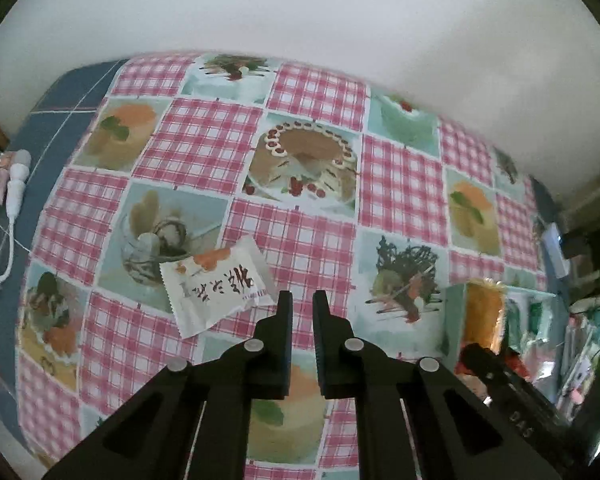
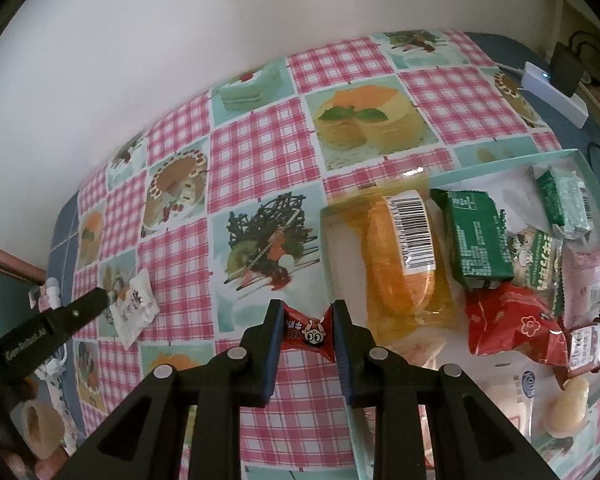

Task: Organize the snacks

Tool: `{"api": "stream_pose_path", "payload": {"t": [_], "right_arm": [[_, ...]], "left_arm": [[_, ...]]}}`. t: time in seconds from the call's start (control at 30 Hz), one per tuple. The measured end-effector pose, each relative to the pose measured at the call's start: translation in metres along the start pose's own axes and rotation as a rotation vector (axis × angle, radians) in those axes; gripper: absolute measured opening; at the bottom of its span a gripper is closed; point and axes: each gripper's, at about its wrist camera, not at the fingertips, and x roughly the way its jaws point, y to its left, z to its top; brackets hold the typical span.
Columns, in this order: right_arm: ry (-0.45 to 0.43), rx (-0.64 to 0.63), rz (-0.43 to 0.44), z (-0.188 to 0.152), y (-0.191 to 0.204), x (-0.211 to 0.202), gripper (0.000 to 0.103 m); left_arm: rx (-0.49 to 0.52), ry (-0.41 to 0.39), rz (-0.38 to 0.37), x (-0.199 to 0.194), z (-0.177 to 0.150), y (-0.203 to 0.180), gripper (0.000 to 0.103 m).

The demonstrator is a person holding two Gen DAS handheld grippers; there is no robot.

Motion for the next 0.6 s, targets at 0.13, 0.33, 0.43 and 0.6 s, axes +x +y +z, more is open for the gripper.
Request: {"api": "stream_pose_path", "payload": {"t": [0.13, 0.33, 0.43, 0.6], "right_arm": [[0.000, 0.007, 0.002, 0.001, -0.003, -0.001, 0.026], [0.003, 0.015, 0.008, 0.001, -0.006, -0.001, 0.026], [0.008, 0.018, 0.010, 0.002, -0.007, 0.001, 0.026], [0.017, 0.032, 0.012, 0.003, -0.009, 0.007, 0.026]], "left_arm": [[-0.017, 0.007, 0.033, 0.008, 0.000, 0.004, 0.013], [-0.144, 0.033, 0.062, 0.030, 0.001, 0.042, 0.068], [-0.173, 0.032, 0.105, 0.043, 0.004, 0.052, 0.068], [-0.171, 0.060, 0.130, 0.070, 0.004, 0.053, 0.070]]}}
